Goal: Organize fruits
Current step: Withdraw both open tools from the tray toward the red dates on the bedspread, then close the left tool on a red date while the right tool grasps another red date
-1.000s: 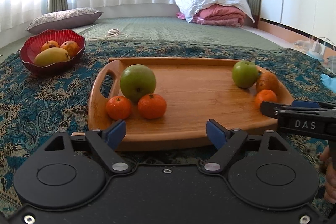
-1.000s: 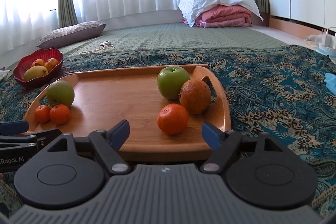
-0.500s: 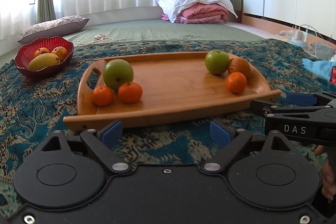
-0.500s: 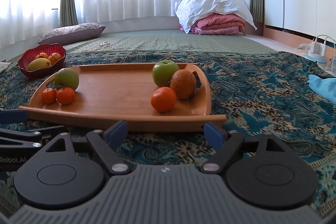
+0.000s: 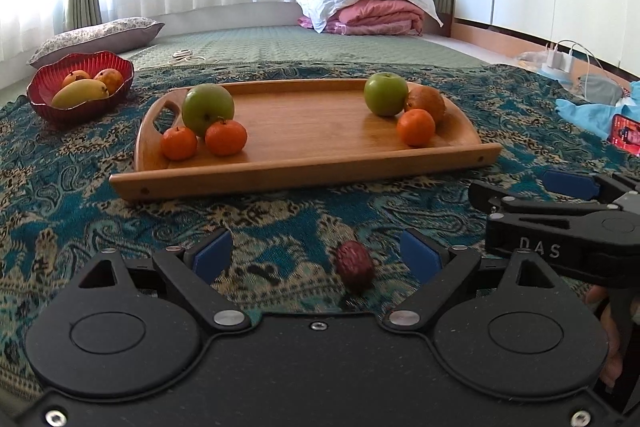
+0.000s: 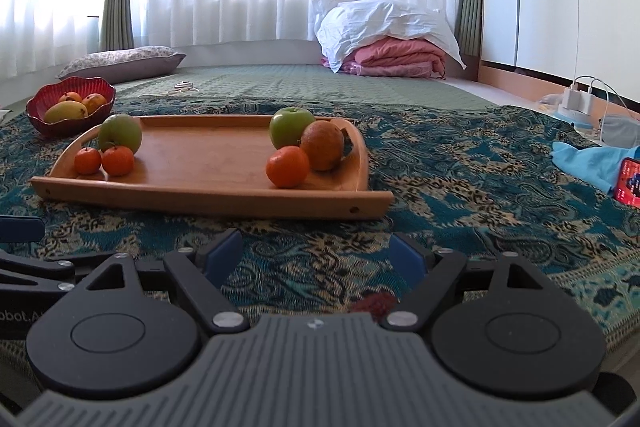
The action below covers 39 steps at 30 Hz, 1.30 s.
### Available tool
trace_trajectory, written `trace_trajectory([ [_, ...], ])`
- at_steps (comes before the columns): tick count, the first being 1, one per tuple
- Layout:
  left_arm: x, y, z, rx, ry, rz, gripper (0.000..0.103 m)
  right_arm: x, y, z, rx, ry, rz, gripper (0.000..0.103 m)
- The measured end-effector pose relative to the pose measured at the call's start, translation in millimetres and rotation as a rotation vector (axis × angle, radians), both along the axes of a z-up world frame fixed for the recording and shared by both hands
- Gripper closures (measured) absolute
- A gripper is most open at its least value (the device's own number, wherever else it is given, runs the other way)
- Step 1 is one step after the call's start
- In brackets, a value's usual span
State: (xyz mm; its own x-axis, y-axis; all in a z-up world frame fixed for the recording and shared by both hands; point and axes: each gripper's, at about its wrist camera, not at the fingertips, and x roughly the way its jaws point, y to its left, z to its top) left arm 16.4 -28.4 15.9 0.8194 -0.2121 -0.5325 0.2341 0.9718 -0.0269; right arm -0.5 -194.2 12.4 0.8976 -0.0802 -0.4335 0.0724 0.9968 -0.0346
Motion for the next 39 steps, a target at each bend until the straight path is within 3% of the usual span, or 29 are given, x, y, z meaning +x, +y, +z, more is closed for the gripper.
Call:
trace_trajectory([
  [3, -6.0, -1.7, 1.0, -0.007, 0.004, -0.004, 0.02, -7.4, 2.2, -2.2, -0.023, -0.002, 0.001, 0.017],
  [5, -10.1, -3.4, 1.4, -0.012, 0.007, -0.009, 0.032, -11.7, 4.1, -3.0, -0.041, -0.003, -0.001, 0.023],
  [8, -13.7, -6.0, 1.6, -0.02, 0.02, -0.016, 0.041, -17.5, 4.8, -2.7, -0.05, -0.007, -0.015, 0.029],
  [14, -17.1, -8.8, -0.2, -0.033, 0.047, -0.022, 0.054, -25.3, 4.7, -3.7, -0.062, -0.007, -0.048, 0.039],
  [21, -13.1, -10.5, -0.9, -0.027, 0.047, -0.025, 0.058, -27.2, 1.7, -10.0, -0.069, 0.024, -0.087, 0.051],
  [28, -1.9, -11.7, -4.4, -0.038, 0.081, -0.016, 0.077, -26.5, -2.7, -12.6, -0.053, 0.033, -0.112, 0.061],
  [32, -0.6, -11.9, -4.7, -0.037, 0.08, -0.015, 0.084, -26.0, -4.7, -15.8, -0.042, 0.041, -0.122, 0.077],
  [39, 2.4, -8.9, 3.8, -0.042, 0.046, 0.005, 0.084, -25.9, -2.6, -10.7, -0.026, 0.015, -0.116, 0.078],
])
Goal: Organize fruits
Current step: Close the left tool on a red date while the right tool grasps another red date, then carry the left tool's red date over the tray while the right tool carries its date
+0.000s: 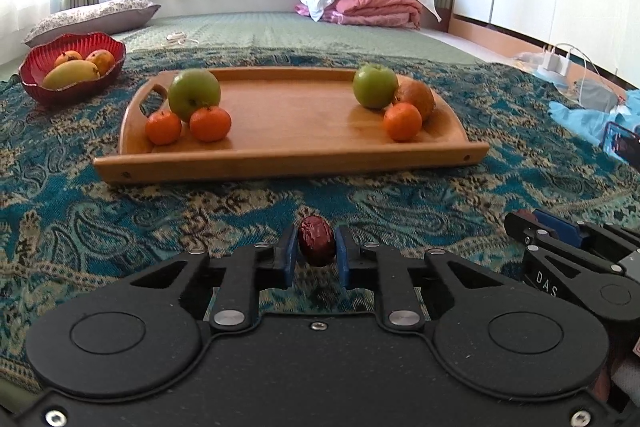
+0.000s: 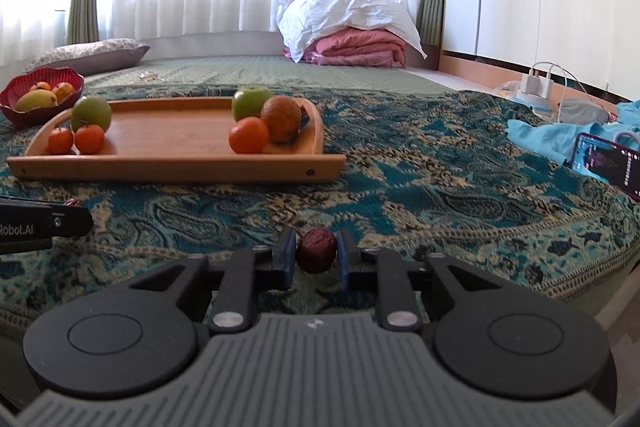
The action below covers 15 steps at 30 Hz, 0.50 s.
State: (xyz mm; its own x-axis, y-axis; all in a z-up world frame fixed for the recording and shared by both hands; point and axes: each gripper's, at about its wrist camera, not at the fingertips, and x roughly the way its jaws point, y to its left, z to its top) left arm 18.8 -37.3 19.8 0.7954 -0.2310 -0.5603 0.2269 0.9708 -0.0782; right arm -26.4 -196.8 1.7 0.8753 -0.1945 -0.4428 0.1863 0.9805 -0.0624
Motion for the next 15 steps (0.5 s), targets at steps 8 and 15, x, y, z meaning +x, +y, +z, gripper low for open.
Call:
trace_trajectory([
  [8, 20.1, 6.5, 17.0, 0.009, -0.065, 0.038, 0.084, 21.2, 14.9, 20.6, 0.023, -0.058, 0.091, 0.078],
  [15, 48.4, 11.8, 29.7, 0.018, -0.103, 0.064, 0.084, 59.2, 27.0, 34.8, 0.07, -0.083, 0.169, 0.078],
])
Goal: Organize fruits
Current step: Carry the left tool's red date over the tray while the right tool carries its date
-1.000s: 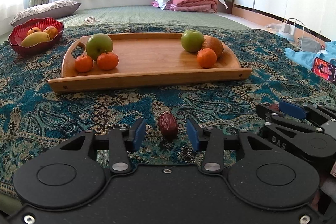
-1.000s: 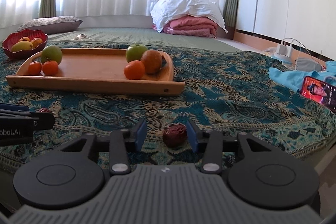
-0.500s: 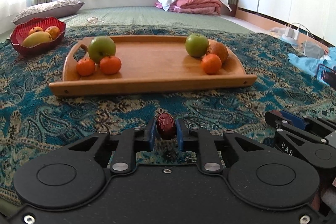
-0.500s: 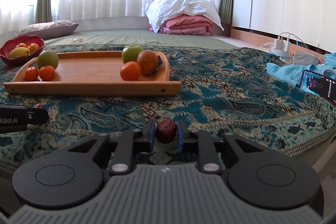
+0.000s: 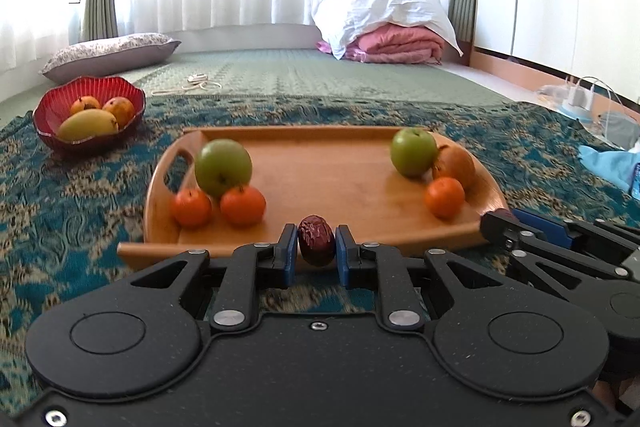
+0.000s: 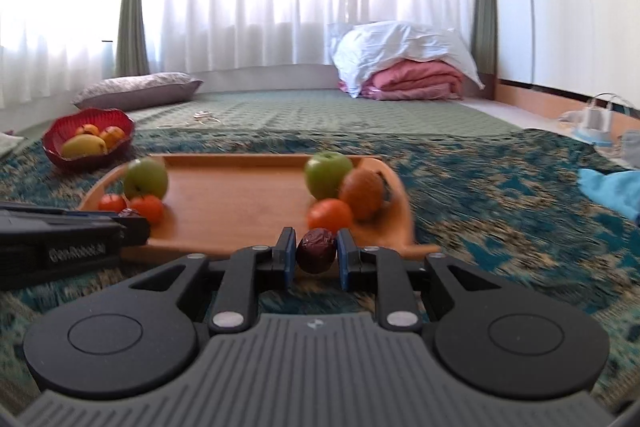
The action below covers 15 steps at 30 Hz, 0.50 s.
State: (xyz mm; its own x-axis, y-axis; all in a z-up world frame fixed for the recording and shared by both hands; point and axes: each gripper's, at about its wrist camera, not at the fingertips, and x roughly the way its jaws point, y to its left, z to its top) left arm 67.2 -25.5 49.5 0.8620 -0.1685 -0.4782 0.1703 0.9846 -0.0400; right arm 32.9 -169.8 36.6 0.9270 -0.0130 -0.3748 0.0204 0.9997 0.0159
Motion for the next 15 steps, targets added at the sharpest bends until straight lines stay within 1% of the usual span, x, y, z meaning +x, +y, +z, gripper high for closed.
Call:
trace_trajectory([
  [3, 15.4, 0.8, -0.3, -0.001, 0.007, 0.01, 0.084, 18.9, 2.2, 1.9, 0.03, 0.014, 0.023, 0.078],
  [10, 51.1, 6.7, -7.2, -0.001, 0.04, 0.036, 0.084, 53.4, 3.3, 2.1, 0.055, 0.048, 0.043, 0.078],
  [15, 69.6, 9.2, -15.5, 0.014, 0.06, 0.051, 0.084, 73.4, 2.8, -6.9, 0.046, 0.088, 0.047, 0.078],
])
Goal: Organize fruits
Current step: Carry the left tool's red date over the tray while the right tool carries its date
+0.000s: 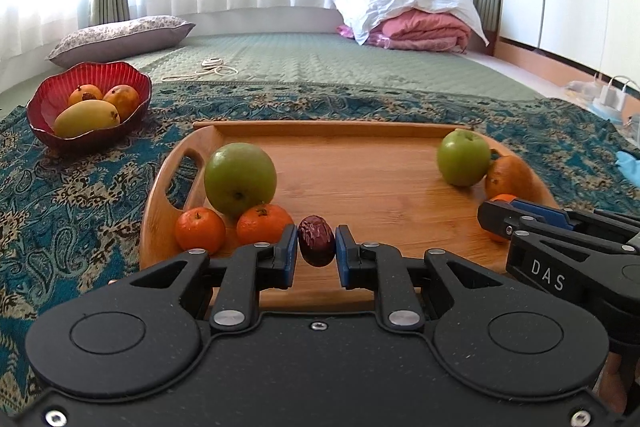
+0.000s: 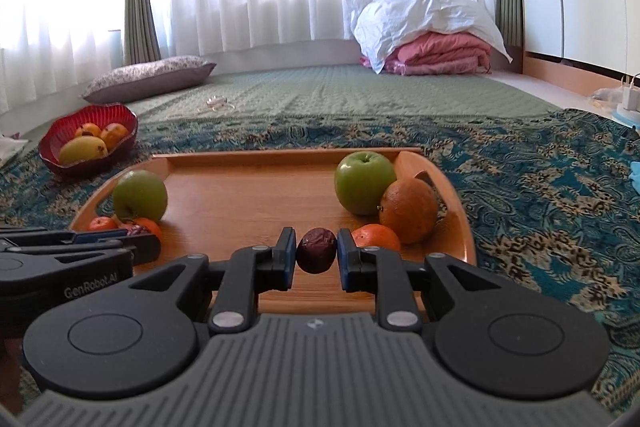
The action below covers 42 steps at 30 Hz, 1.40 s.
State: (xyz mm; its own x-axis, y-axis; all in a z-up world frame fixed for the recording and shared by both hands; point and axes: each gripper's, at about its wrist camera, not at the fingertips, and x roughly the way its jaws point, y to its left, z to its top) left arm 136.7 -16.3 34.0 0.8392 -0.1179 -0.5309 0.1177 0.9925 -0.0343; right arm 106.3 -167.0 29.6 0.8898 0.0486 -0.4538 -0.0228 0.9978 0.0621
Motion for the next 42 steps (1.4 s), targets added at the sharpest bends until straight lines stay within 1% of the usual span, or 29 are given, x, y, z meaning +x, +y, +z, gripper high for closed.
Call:
trace_trajectory([
  [7, 13.7, -2.4, -10.8, 0.018, 0.022, 0.005, 0.084, 14.2, 4.0, -11.7, -0.008, 0.046, 0.011, 0.078],
  [11, 16.1, -4.3, -13.0, 0.028, 0.02, -0.002, 0.084, 18.1, 4.4, -14.7, -0.006, 0.068, 0.016, 0.078],
  [20, 19.8, -4.4, -17.2, 0.024, 0.051, 0.001, 0.084, 23.7, 4.9, -19.1, -0.01, 0.115, 0.011, 0.077],
  [33, 21.9, -3.1, -19.0, 0.019, 0.067, 0.005, 0.083, 25.6, 5.3, -19.3, -0.014, 0.125, 0.011, 0.077],
  [38, 21.1, -1.7, -18.6, 0.016, 0.067, 0.007, 0.083, 25.1, 6.8, -17.4, -0.016, 0.118, 0.015, 0.073],
  [42, 19.7, -0.5, -17.1, 0.011, 0.07, 0.006, 0.083, 22.1, 9.1, -16.1, -0.021, 0.111, 0.019, 0.071],
])
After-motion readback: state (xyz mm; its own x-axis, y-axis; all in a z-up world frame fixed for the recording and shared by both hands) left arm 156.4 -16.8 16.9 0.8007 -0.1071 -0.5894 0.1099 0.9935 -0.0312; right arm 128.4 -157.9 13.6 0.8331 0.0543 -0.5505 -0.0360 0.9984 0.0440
